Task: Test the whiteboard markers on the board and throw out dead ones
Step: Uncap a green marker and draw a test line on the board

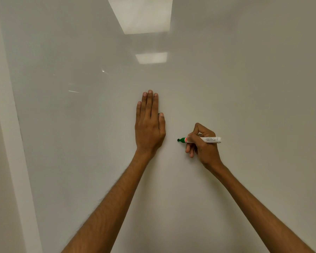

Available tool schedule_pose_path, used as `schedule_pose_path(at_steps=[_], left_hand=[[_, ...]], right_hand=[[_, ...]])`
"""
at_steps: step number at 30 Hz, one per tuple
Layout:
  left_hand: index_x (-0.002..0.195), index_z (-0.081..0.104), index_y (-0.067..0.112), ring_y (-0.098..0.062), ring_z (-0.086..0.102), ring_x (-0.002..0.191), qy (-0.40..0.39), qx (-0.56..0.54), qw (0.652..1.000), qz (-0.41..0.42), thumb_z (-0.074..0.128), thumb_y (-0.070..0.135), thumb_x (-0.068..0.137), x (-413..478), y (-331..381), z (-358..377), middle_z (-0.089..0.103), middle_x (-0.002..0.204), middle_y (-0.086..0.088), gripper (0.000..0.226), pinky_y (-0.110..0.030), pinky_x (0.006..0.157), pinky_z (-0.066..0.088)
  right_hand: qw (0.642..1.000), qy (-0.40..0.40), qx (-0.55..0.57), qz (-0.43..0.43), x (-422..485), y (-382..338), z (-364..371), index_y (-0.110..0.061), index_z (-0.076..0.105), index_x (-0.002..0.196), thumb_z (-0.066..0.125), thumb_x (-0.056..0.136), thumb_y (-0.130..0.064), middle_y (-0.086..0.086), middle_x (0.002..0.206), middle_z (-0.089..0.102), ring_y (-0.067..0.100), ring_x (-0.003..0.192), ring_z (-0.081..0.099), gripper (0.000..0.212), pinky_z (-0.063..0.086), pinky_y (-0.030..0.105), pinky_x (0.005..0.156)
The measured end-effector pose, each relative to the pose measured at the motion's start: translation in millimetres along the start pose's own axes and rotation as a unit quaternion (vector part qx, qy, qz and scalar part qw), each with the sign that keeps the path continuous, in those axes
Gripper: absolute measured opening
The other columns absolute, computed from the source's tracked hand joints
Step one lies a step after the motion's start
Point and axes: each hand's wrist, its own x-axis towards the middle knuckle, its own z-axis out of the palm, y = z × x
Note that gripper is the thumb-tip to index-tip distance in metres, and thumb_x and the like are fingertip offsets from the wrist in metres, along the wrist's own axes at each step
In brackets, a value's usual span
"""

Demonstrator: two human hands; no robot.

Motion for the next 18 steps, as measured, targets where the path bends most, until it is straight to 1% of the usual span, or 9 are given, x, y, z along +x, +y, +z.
schedule_pose_path(at_steps=[3, 5, 8, 10, 12, 14, 18], left_hand=[[0.153, 0.026, -0.001, -0.026, 0.014, 0.153, -0.007, -0.014, 1.000, 0.003, 0.036, 0.008, 0.092, -0.7, 0.9, -2.7, 0.022, 0.162, -0.016, 0.063, -0.041, 0.126, 0.010], [0.154, 0.025, -0.001, -0.026, 0.013, 0.153, -0.008, -0.019, 1.000, 0.001, 0.035, 0.006, 0.088, -1.2, 1.0, -3.5, 0.021, 0.163, -0.016, 0.067, -0.041, 0.126, 0.010], [0.154, 0.024, -0.001, -0.026, 0.013, 0.153, -0.004, -0.024, 1.000, -0.002, 0.037, 0.003, 0.091, -1.5, 0.8, -3.1, 0.021, 0.163, -0.016, 0.065, -0.043, 0.125, 0.012], [0.154, 0.024, -0.001, -0.026, 0.014, 0.153, 0.003, -0.020, 1.000, 0.002, 0.037, 0.003, 0.094, -1.8, 0.2, -2.3, 0.021, 0.162, -0.016, 0.061, -0.044, 0.125, 0.013], [0.153, 0.024, -0.002, -0.027, 0.016, 0.152, 0.010, -0.020, 1.000, 0.003, 0.038, 0.002, 0.098, -1.6, -0.1, -1.2, 0.023, 0.162, -0.017, 0.057, -0.044, 0.125, 0.015], [0.153, 0.025, -0.002, -0.027, 0.017, 0.152, 0.017, -0.032, 0.999, -0.005, 0.039, 0.001, 0.100, -1.5, 0.0, -0.5, 0.025, 0.161, -0.017, 0.054, -0.043, 0.125, 0.015], [0.152, 0.025, -0.002, -0.025, 0.017, 0.152, 0.020, -0.050, 0.998, -0.015, 0.038, 0.006, 0.103, -1.7, 0.0, 0.5, 0.025, 0.161, -0.016, 0.052, -0.038, 0.125, 0.012]], right_hand=[[1.000, -0.016, -0.021, -0.007, 6.6, -11.5, -3.0, 0.000, 0.050, 0.070, 0.060, 0.087, 0.003, 0.020, 0.055, 0.060, 0.024, 0.037, 0.048, 0.020, 0.037, 0.022, 0.039], [0.999, 0.003, -0.021, -0.030, 17.1, -28.0, -3.7, -0.001, 0.054, 0.076, 0.059, 0.090, 0.006, 0.018, 0.058, 0.063, 0.021, 0.038, 0.050, 0.017, 0.035, 0.018, 0.039], [0.996, 0.051, -0.001, -0.068, 42.1, -58.9, -2.2, -0.007, 0.055, 0.086, 0.063, 0.091, -0.001, 0.008, 0.064, 0.068, 0.016, 0.040, 0.054, 0.011, 0.035, 0.016, 0.039], [0.993, 0.061, 0.009, -0.096, 58.7, -77.7, 0.3, -0.007, 0.054, 0.092, 0.066, 0.092, -0.006, 0.013, 0.074, 0.071, 0.015, 0.046, 0.058, 0.012, 0.037, 0.017, 0.040], [0.991, 0.059, 0.008, -0.116, 72.0, -89.5, 2.8, -0.005, 0.055, 0.093, 0.067, 0.092, -0.009, 0.020, 0.084, 0.071, 0.013, 0.052, 0.062, 0.013, 0.040, 0.016, 0.043], [0.991, 0.063, 0.004, -0.121, 82.2, -91.9, 5.4, -0.004, 0.056, 0.093, 0.067, 0.093, -0.012, 0.022, 0.089, 0.071, 0.012, 0.054, 0.063, 0.014, 0.041, 0.016, 0.043], [0.989, 0.090, -0.006, -0.119, 90.3, -81.3, 10.3, -0.005, 0.052, 0.084, 0.067, 0.093, -0.015, 0.018, 0.086, 0.072, 0.021, 0.048, 0.060, 0.020, 0.039, 0.017, 0.041]])
